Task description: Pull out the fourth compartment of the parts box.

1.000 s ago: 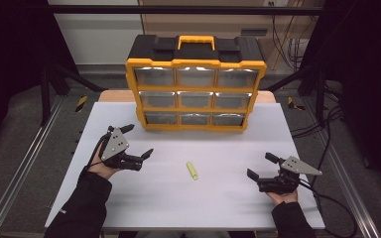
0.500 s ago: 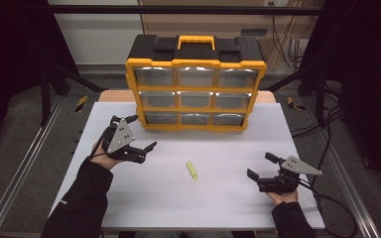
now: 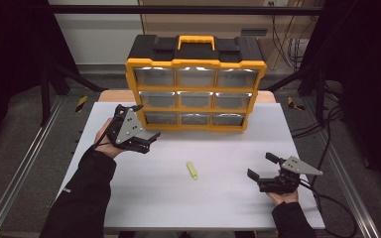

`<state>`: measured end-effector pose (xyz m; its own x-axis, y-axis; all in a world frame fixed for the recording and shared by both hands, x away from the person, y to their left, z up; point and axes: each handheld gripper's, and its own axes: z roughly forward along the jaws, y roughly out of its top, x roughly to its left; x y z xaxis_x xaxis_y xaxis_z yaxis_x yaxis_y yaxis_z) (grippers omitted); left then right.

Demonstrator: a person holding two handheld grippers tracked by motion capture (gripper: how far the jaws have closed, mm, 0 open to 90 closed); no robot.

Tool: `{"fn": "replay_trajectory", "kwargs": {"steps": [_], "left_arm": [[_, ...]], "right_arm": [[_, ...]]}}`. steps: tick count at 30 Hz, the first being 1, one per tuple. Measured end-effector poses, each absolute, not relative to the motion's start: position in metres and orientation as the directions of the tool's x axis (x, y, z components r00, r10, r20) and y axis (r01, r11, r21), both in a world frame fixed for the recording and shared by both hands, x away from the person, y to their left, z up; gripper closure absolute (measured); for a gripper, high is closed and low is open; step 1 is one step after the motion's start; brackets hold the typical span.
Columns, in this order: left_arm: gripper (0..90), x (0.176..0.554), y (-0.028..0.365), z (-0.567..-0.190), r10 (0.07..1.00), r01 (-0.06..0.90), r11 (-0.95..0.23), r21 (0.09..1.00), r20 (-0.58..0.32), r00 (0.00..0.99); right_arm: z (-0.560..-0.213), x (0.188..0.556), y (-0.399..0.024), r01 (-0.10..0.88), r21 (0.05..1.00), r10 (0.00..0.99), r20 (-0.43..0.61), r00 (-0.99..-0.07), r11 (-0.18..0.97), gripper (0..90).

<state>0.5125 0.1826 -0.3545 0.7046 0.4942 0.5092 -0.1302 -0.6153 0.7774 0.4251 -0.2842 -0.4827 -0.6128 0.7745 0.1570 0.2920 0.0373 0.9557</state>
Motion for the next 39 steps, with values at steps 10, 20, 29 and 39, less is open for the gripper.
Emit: {"fn": "replay_trajectory", "kwargs": {"steps": [10, 20, 29, 39], "left_arm": [[5.1, 0.521, 0.181, -0.351, 0.462, -0.162, -0.659, 0.734, 0.566, 0.683], [5.7, 0.532, 0.177, -0.346, 0.418, -0.200, -0.710, 0.675, 0.632, 0.652], [6.7, 0.544, 0.173, -0.344, 0.396, -0.223, -0.730, 0.646, 0.665, 0.633], [8.0, 0.558, 0.166, -0.351, 0.329, -0.247, -0.784, 0.570, 0.719, 0.612]], "right_arm": [[-0.483, 0.425, -0.284, 0.294, 0.955, 0.773, 0.156, -0.615, 0.042, 0.5], [-0.483, 0.425, -0.284, 0.293, 0.955, 0.772, 0.155, -0.616, 0.042, 0.5], [-0.483, 0.425, -0.283, 0.296, 0.954, 0.772, 0.155, -0.617, 0.045, 0.5], [-0.484, 0.425, -0.283, 0.298, 0.954, 0.772, 0.154, -0.617, 0.047, 0.5]]}}
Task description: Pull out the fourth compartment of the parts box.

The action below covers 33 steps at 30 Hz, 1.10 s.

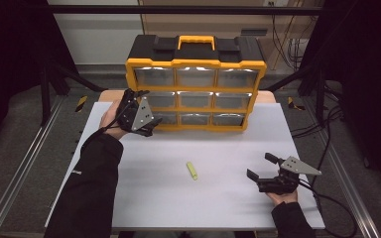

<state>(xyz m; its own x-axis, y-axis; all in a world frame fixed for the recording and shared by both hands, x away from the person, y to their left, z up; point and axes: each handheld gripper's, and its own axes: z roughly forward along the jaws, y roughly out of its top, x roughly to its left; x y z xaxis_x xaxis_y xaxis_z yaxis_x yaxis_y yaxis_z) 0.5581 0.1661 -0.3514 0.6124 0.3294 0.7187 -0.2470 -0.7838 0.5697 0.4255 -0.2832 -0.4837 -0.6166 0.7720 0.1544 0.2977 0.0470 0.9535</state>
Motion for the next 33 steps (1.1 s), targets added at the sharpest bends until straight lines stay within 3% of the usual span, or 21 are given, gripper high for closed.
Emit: {"fn": "replay_trajectory", "kwargs": {"steps": [21, 33], "left_arm": [[10.4, 0.574, 0.152, -0.358, 0.181, -0.331, -0.849, 0.412, 0.815, 0.551], [10.8, 0.584, 0.148, -0.369, 0.118, -0.328, -0.885, 0.330, 0.840, 0.529]], "right_arm": [[-0.484, 0.426, -0.283, 0.296, 0.954, 0.774, 0.150, -0.615, 0.050, 0.5], [-0.484, 0.426, -0.283, 0.297, 0.953, 0.775, 0.151, -0.614, 0.049, 0.5]]}}
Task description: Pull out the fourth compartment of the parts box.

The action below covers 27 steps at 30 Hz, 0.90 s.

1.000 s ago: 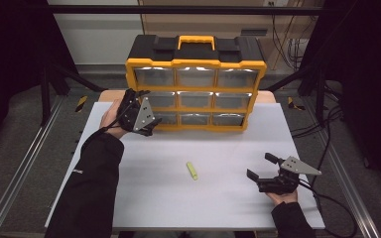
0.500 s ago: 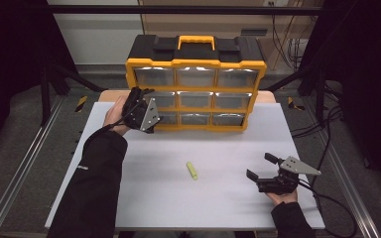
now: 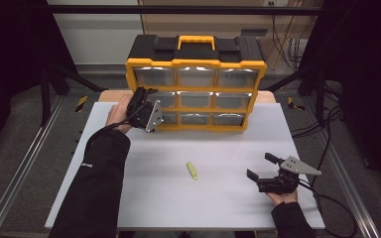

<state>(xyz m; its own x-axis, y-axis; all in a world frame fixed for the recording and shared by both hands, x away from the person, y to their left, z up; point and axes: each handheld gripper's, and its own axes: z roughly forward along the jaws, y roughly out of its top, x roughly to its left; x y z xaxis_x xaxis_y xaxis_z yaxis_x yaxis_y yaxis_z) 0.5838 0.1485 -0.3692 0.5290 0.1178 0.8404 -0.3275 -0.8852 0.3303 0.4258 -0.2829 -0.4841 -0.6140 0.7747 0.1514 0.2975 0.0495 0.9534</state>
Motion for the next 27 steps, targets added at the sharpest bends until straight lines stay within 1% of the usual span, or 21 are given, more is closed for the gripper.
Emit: {"fn": "replay_trajectory", "kwargs": {"steps": [3, 4, 6, 8, 10, 13, 14, 18, 19, 23, 27], "left_arm": [[11.6, 0.584, 0.147, -0.371, 0.109, -0.330, -0.889, 0.319, 0.845, 0.523], [12.1, 0.584, 0.146, -0.372, 0.084, -0.338, -0.895, 0.290, 0.855, 0.511], [12.7, 0.585, 0.145, -0.373, 0.091, -0.337, -0.893, 0.298, 0.854, 0.513], [13.0, 0.586, 0.145, -0.375, 0.085, -0.337, -0.898, 0.284, 0.861, 0.501], [14.5, 0.587, 0.145, -0.376, 0.066, -0.332, -0.911, 0.246, 0.880, 0.470], [17.3, 0.587, 0.145, -0.376, 0.065, -0.336, -0.910, 0.241, 0.886, 0.459], [18.1, 0.588, 0.145, -0.377, 0.058, -0.337, -0.914, 0.225, 0.895, 0.442], [21.4, 0.589, 0.145, -0.378, 0.048, -0.344, -0.915, 0.212, 0.902, 0.428], [22.7, 0.588, 0.145, -0.379, 0.034, -0.344, -0.919, 0.194, 0.907, 0.420], [26.6, 0.588, 0.145, -0.380, 0.018, -0.353, -0.920, 0.169, 0.919, 0.395], [29.8, 0.588, 0.146, -0.381, 0.015, -0.365, -0.917, 0.162, 0.927, 0.374]], "right_arm": [[-0.484, 0.426, -0.283, 0.296, 0.954, 0.774, 0.150, -0.615, 0.051, 0.5], [-0.484, 0.426, -0.283, 0.297, 0.954, 0.774, 0.150, -0.615, 0.051, 0.5], [-0.484, 0.426, -0.283, 0.299, 0.953, 0.773, 0.150, -0.616, 0.052, 0.4], [-0.484, 0.426, -0.283, 0.299, 0.953, 0.775, 0.150, -0.614, 0.052, 0.4], [-0.484, 0.426, -0.283, 0.298, 0.953, 0.776, 0.148, -0.614, 0.054, 0.5], [-0.485, 0.426, -0.282, 0.299, 0.953, 0.775, 0.146, -0.614, 0.057, 0.5], [-0.485, 0.426, -0.282, 0.298, 0.953, 0.775, 0.146, -0.615, 0.057, 0.4], [-0.484, 0.426, -0.283, 0.297, 0.953, 0.775, 0.148, -0.614, 0.054, 0.5], [-0.484, 0.426, -0.283, 0.298, 0.953, 0.775, 0.148, -0.614, 0.054, 0.5], [-0.485, 0.426, -0.282, 0.297, 0.953, 0.775, 0.147, -0.614, 0.054, 0.5], [-0.484, 0.426, -0.283, 0.298, 0.953, 0.775, 0.150, -0.613, 0.051, 0.5]]}}
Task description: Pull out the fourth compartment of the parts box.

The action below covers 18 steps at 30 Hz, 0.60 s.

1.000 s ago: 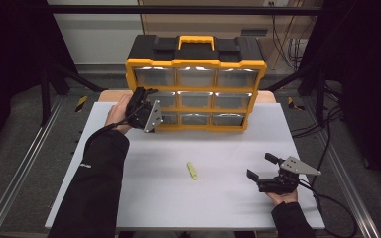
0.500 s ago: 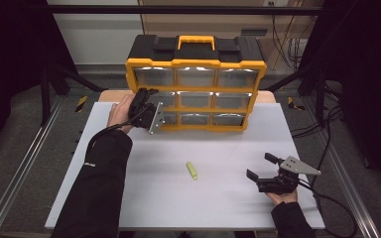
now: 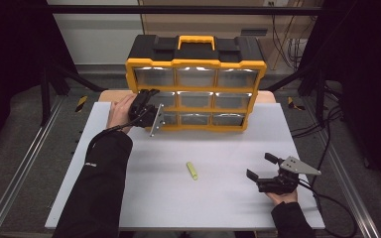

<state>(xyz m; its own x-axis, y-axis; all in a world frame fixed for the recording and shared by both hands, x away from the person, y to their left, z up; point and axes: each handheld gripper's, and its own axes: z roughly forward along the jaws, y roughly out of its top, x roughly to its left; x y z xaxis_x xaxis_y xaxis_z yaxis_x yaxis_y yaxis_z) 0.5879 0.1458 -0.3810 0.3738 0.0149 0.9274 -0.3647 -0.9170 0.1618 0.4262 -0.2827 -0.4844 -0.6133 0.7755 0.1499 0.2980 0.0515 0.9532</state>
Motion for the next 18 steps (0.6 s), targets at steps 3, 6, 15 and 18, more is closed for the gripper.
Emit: {"fn": "replay_trajectory", "kwargs": {"steps": [3, 6, 15, 18], "left_arm": [[34.4, 0.5875, 0.1465, -0.3816, 0.007, -0.370, -0.917, 0.147, 0.935, 0.354], [38.5, 0.5870, 0.1467, -0.3815, -0.006, -0.372, -0.920, 0.126, 0.942, 0.335], [48.4, 0.5862, 0.1469, -0.3824, -0.049, -0.377, -0.924, 0.065, 0.958, 0.283], [52.7, 0.5859, 0.1471, -0.3830, -0.054, -0.377, -0.925, 0.052, 0.962, 0.267]], "right_arm": [[-0.4845, 0.4261, -0.2824, 0.299, 0.953, 0.775, 0.151, -0.613, 0.052, 0.4], [-0.4845, 0.4261, -0.2825, 0.299, 0.953, 0.775, 0.150, -0.614, 0.053, 0.4], [-0.4844, 0.4261, -0.2827, 0.299, 0.953, 0.776, 0.149, -0.613, 0.053, 0.4], [-0.4844, 0.4259, -0.2826, 0.299, 0.953, 0.775, 0.151, -0.614, 0.052, 0.4]]}}
